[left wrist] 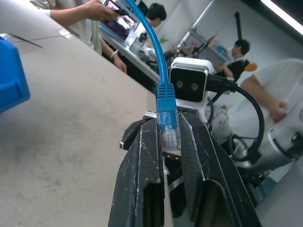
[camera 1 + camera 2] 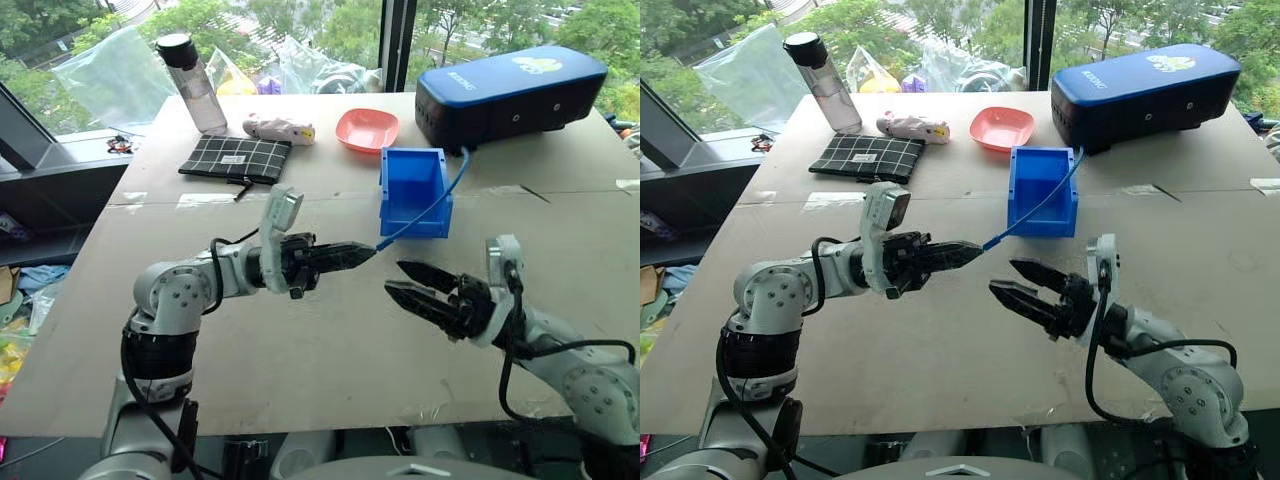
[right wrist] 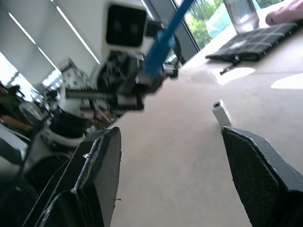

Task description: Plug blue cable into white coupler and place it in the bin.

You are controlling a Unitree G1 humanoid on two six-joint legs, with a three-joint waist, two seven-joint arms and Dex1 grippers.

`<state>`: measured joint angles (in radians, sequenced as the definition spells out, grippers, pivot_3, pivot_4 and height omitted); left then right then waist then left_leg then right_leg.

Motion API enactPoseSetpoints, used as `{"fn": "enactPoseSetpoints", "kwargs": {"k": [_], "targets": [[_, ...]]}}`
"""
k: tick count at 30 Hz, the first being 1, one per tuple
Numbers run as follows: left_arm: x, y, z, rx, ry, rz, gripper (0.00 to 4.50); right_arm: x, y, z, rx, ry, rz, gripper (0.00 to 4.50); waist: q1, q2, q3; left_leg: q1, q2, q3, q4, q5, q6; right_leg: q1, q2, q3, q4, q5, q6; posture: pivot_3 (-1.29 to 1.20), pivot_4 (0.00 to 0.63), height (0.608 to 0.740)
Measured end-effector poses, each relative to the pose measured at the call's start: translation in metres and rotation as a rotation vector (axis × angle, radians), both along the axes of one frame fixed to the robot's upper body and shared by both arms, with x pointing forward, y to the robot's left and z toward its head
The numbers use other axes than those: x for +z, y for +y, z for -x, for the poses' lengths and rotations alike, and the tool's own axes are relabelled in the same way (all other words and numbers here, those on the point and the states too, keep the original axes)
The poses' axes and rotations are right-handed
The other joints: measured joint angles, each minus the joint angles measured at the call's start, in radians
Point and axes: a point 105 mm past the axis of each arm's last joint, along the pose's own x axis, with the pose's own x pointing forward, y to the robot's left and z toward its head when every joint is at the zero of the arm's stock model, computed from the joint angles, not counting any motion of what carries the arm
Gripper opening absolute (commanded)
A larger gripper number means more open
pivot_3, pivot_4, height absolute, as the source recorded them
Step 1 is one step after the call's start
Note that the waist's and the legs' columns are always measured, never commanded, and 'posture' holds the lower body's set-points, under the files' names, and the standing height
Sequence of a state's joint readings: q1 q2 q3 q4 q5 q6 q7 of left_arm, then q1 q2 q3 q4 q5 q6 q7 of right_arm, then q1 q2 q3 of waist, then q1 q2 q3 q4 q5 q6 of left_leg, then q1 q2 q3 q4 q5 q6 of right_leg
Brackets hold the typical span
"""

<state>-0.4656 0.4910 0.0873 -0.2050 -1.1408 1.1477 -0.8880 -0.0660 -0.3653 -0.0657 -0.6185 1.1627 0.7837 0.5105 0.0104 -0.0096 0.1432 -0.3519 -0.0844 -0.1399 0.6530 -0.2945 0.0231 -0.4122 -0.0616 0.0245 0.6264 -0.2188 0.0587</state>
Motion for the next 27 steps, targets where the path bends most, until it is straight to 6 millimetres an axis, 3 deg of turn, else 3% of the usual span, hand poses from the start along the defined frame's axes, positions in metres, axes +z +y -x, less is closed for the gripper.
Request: {"fn": "enactPoseSetpoints", "kwargs": {"k": [4, 7, 11, 12, 17, 18, 19, 22, 25, 26, 27], "targets": [[0.009, 0.001, 0.004, 0.009, -0.001, 0.021, 0.02, 0.020, 0.007, -0.004, 0.020, 0.018, -0.100, 3.39, 0.002, 0.000, 0.000, 0.000, -0.001, 0.000, 0.000, 0.000, 0.000, 0.000, 0.000, 0.000, 0.000, 0.000, 0.000, 0.00, 0.150, 0.740], [0.013, 0.000, 0.009, 0.008, -0.010, 0.024, 0.00, 0.029, 0.011, -0.005, 0.047, 0.032, -0.131, 2.15, 0.002, 0.000, 0.000, 0.000, -0.001, 0.000, 0.000, 0.000, 0.000, 0.000, 0.000, 0.000, 0.000, 0.000, 0.000, 0.00, 0.150, 0.740], [0.014, -0.001, 0.011, 0.013, -0.017, 0.019, 0.00, 0.025, 0.013, -0.008, 0.055, 0.072, -0.124, 0.28, 0.001, 0.000, 0.000, 0.000, -0.001, 0.001, 0.000, 0.000, 0.000, 0.000, 0.000, 0.001, 0.000, 0.000, 0.000, 0.00, 0.150, 0.740], [0.014, -0.001, 0.011, 0.019, -0.020, 0.019, 0.00, 0.026, 0.013, -0.008, 0.058, 0.077, -0.131, 0.10, 0.001, 0.000, 0.000, 0.000, -0.001, 0.001, 0.000, 0.000, 0.000, 0.000, 0.000, 0.001, 0.000, 0.000, 0.000, 0.00, 0.150, 0.740], [0.020, -0.002, 0.013, 0.036, -0.059, 0.029, 0.00, 0.032, 0.012, -0.008, 0.073, 0.070, -0.138, 0.10, 0.001, 0.000, 0.000, 0.000, -0.001, 0.001, 0.000, 0.000, 0.000, 0.000, 0.000, 0.001, 0.000, 0.000, 0.000, 0.00, 0.150, 0.740], [0.020, -0.002, 0.013, 0.041, -0.066, 0.028, 0.97, 0.032, 0.012, -0.007, 0.075, 0.071, -0.138, 0.00, 0.001, 0.000, 0.000, 0.000, -0.001, 0.001, 0.000, 0.000, 0.000, 0.000, 0.000, 0.001, 0.000, 0.000, 0.000, 0.00, 0.150, 0.740], [0.020, -0.002, 0.012, 0.048, -0.073, 0.027, 1.18, 0.032, 0.012, -0.007, 0.078, 0.071, -0.138, 0.00, 0.001, 0.000, 0.000, 0.000, -0.001, 0.001, 0.000, 0.000, 0.000, 0.000, 0.000, 0.001, 0.000, 0.000, 0.000, 0.00, 0.150, 0.740], [0.017, 0.001, 0.010, 0.089, -0.082, 0.009, 2.71, 0.032, 0.014, -0.005, 0.100, 0.072, -0.141, 0.00, 0.000, 0.000, 0.000, 0.000, 0.000, 0.001, 0.000, 0.000, 0.000, 0.000, 0.000, 0.001, 0.000, 0.000, 0.000, 0.00, 0.150, 0.740], [0.005, 0.013, 0.007, 0.242, -0.165, -0.070, 4.13, 0.028, 0.012, -0.006, 0.085, 0.083, -0.125, 0.00, -0.004, 0.000, 0.000, 0.001, 0.000, 0.003, -0.002, 0.000, 0.000, -0.001, 0.000, 0.004, 0.000, 0.000, 0.000, 0.00, 0.150, 0.740], [0.001, 0.019, 0.005, 0.298, -0.193, -0.099, 4.45, 0.026, 0.011, -0.007, 0.077, 0.088, -0.118, 0.00, -0.005, 0.000, 0.000, 0.001, 0.000, 0.004, -0.002, 0.000, 0.000, -0.001, 0.001, 0.005, -0.001, 0.000, 0.000, 0.00, 0.150, 0.740], [-0.006, 0.031, 0.002, 0.382, -0.218, -0.149, 4.45, 0.025, 0.009, -0.007, 0.067, 0.093, -0.120, 0.00, -0.006, 0.001, 0.000, 0.001, 0.000, 0.004, -0.003, 0.000, 0.000, -0.001, 0.001, 0.006, 0.000, 0.000, 0.000, 0.00, 0.150, 0.740]]}}
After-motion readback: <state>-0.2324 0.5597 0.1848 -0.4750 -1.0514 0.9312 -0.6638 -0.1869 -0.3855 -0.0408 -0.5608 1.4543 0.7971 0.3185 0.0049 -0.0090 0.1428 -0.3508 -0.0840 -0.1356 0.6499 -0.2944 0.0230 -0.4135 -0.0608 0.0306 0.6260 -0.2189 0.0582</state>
